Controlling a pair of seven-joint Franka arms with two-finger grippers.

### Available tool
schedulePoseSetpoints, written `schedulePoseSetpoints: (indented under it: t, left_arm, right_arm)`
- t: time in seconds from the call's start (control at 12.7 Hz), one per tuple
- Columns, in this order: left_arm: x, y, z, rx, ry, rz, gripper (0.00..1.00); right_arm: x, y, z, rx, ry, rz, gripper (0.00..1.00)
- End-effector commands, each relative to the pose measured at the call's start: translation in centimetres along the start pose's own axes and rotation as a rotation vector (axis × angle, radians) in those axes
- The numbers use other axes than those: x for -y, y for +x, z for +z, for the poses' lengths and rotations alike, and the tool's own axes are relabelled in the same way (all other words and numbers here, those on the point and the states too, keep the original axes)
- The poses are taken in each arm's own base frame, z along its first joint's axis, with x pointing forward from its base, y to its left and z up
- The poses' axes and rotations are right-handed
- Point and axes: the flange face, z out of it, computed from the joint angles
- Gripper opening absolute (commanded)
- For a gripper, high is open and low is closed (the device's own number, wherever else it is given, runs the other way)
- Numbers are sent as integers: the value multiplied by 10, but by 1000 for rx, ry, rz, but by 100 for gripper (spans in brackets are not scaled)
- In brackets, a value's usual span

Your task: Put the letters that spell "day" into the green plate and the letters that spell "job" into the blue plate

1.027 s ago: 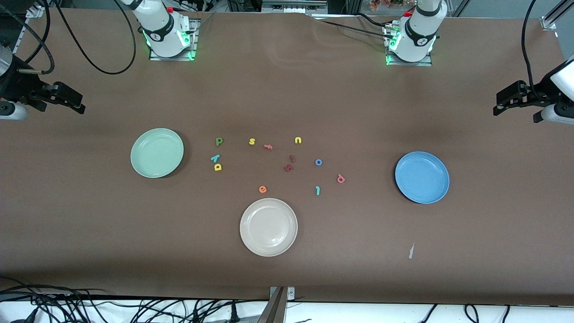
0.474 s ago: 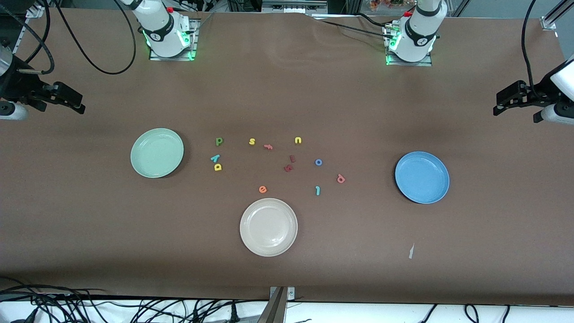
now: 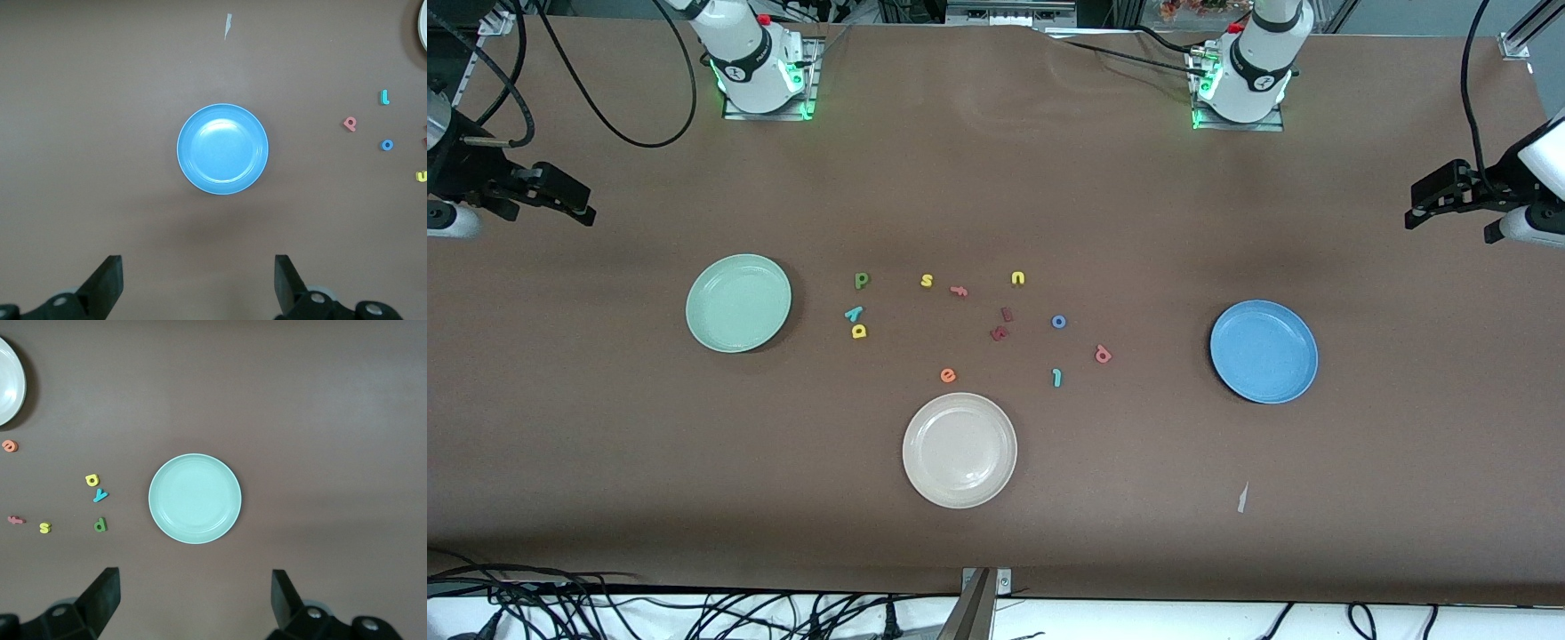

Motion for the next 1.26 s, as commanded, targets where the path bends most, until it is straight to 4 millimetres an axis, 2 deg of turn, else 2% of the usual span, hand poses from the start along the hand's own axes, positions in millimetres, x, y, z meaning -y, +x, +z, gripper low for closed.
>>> schedulePoseSetpoints:
  t: [0.0,0.4,0.63,0.87,0.95,1.03,1.11,1.19]
  left_arm:
    - [-3,-5,-2,-3,-29,17,100]
    - [-3,-6,0,15,-33,17,100]
    - [-3,-6,0,15,-33,19,100]
    - [-1,-5,0,13,-33,14,100]
    - [-2,0,4,9,-31,17,100]
    - [1,13,18,26,-39,15,100]
    - [10,38,61,89,-69,10,100]
    - [6,56,91,138,-73,14,100]
  right_arm:
    - [0,1,-4,-5,1,1,100]
    - [0,0,-4,4,-3,-13,100]
    - [4,3,8,27,-1,-23,100]
    - [34,12,31,69,-7,-69,100]
    - [47,14,45,97,-4,-95,100]
    - [57,18,59,121,-4,-114,100]
    - [81,20,73,144,-7,-151,100]
    - [97,23,89,161,-9,-164,100]
